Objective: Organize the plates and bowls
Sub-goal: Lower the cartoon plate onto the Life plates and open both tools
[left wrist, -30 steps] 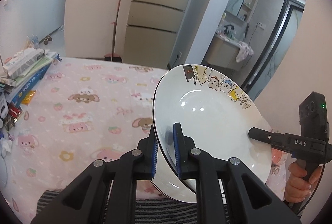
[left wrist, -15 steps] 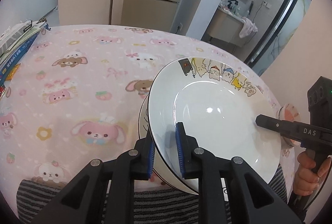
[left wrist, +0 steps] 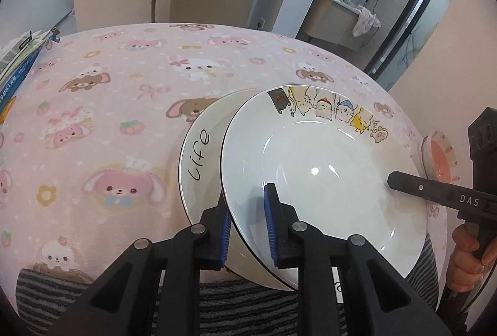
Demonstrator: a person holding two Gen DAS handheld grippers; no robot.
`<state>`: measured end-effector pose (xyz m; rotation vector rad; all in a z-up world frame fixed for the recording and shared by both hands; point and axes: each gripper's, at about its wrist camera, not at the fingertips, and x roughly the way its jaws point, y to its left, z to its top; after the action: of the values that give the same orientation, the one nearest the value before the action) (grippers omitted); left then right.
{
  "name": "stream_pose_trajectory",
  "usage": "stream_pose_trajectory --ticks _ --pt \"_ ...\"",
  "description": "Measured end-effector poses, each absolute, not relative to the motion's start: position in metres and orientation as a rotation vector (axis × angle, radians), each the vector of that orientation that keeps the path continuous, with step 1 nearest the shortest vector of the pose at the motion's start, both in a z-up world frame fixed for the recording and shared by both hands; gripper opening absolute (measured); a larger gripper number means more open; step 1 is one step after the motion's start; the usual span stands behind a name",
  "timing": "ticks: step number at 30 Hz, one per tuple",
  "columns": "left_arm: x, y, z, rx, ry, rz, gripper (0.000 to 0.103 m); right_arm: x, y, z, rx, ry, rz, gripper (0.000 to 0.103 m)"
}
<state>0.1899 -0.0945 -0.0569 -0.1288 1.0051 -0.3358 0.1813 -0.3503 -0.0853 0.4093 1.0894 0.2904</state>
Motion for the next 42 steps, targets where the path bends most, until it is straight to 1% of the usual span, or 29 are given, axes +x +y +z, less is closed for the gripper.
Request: stream_pose_trajectory --ticks 6,9,16,20,22,24,30,37,42 --pt "0.192 -0.098 -0.063 -0.103 1.022 -0.313 0.023 0.181 -0.35 -0.095 0.42 1.097 0.281 0.016" --pt "0.189 -0.103 -0.065 -0.044 1.024 -0.275 0.025 0.18 -0.344 -0.095 0.395 1.092 0.276 0.016" --pt "0.181 -0.113 -0.064 0.086 0.992 -0.221 0.026 0.18 -0.333 -0.091 0.306 1.079 0.23 0.016" --pt "0.169 -0.129 -0.063 0.228 0.96 -0.184 0.026 0.175 -0.323 -0.084 0.216 1.072 0.174 0.019" --pt "0.162 -0.138 -0.063 0.324 0.927 -0.144 0.024 0.172 -0.318 -0.081 0.169 1.056 0.168 0.021" --pt "0.157 -0.146 -0.064 0.399 0.894 -0.105 0.024 0.17 -0.314 -0.078 0.147 1.05 0.181 0.021" --pt "0.161 -0.137 -0.061 0.376 0.891 -0.095 0.024 0.173 -0.307 -0.082 0.12 1.043 0.173 0.022" --pt "0.159 -0.139 -0.061 0.421 0.852 -0.061 0.024 0.172 -0.3 -0.092 0.123 1.065 0.209 0.027" --pt "0.16 -0.136 -0.061 0.408 0.854 -0.064 0.024 0.169 -0.292 -0.092 0.059 1.04 0.191 0.03"
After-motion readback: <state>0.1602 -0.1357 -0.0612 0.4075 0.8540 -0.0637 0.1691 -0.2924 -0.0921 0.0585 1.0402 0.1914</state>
